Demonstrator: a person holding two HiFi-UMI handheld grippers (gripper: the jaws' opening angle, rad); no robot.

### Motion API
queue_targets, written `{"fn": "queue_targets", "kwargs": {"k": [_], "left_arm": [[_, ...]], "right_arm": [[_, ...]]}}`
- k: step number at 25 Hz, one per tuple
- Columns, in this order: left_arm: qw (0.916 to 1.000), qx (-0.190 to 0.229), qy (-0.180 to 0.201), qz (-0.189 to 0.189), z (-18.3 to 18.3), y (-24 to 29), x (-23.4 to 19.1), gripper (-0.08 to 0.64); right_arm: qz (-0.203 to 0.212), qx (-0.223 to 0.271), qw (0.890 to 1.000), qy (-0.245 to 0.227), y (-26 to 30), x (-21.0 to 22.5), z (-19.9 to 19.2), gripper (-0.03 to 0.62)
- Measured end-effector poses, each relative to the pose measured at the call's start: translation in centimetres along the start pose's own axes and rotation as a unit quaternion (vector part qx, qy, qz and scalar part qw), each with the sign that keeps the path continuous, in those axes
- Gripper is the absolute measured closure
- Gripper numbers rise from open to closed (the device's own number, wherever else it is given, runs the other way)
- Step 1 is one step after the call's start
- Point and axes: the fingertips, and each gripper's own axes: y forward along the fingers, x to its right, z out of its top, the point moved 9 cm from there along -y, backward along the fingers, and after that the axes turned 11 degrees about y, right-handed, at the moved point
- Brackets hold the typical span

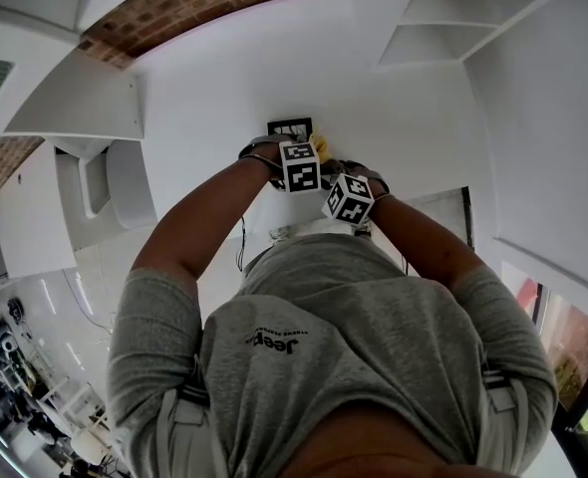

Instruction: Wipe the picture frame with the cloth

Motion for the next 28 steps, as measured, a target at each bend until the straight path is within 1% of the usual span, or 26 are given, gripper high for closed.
{"fn": "queue_targets", "kwargs": {"k": [3,5,7,9,10,11,13,14,16,18,20,22,24,27,28], "left_arm": [[0.9997,0.013,-0.020,0.007,-0.8,-1.0,0.0,0.479],[0.9993,0.014,-0.032,0.013,-1.9,-1.9,0.3,0.479],[0.9992,0.002,-0.034,0.023,-3.3,-2.5,1.0,0.479],[0.9988,-0.014,-0.033,0.033,-4.8,-2.9,2.0,0.479],[0.9986,-0.020,-0.035,0.036,-5.6,-3.0,2.5,0.479],[0.9983,-0.024,-0.038,0.038,-6.2,-3.1,3.0,0.479],[0.9977,-0.028,-0.047,0.040,-7.6,-3.3,3.9,0.479],[0.9974,-0.029,-0.051,0.040,-8.1,-3.4,4.4,0.479],[0.9970,-0.032,-0.057,0.040,-8.9,-3.3,5.3,0.479],[0.9970,-0.034,-0.057,0.039,-9.0,-3.0,6.1,0.479],[0.9972,-0.037,-0.053,0.038,-8.8,-2.7,6.8,0.479],[0.9975,-0.040,-0.047,0.035,-8.7,-2.5,7.3,0.479],[0.9977,-0.043,-0.041,0.033,-8.7,-2.3,7.6,0.479],[0.9977,-0.049,-0.037,0.028,-8.8,-1.8,7.8,0.479],[0.9977,-0.051,-0.037,0.025,-8.9,-1.7,7.9,0.479]], "right_arm": [[-0.001,0.001,1.000,-0.002,-0.1,0.0,-0.1,0.546],[0.001,0.001,1.000,0.001,-0.1,0.0,-0.1,0.546],[0.008,0.000,1.000,0.006,-0.1,0.1,-0.2,0.546],[0.024,0.005,1.000,0.014,-0.5,0.4,0.0,0.545],[0.032,0.017,0.999,0.019,-1.1,0.8,0.3,0.538],[0.037,0.036,0.998,0.024,-1.9,1.5,0.7,0.517],[0.034,0.067,0.997,0.030,-3.1,3.7,1.8,0.517],[0.029,0.072,0.997,0.027,-3.3,5.1,2.4,0.517],[0.019,0.065,0.998,0.013,-2.8,7.5,3.3,0.517],[0.016,0.045,0.999,-0.017,-1.7,9.1,4.0,0.517],[0.019,0.017,0.998,-0.056,-0.4,9.6,4.2,0.517],[0.023,-0.008,0.996,-0.085,0.7,9.5,4.2,0.517],[0.026,-0.022,0.995,-0.096,1.4,9.2,4.1,0.517],[0.030,-0.023,0.994,-0.098,1.7,8.8,4.0,0.558],[0.030,-0.025,0.994,-0.099,1.7,8.7,4.0,0.561]]}}
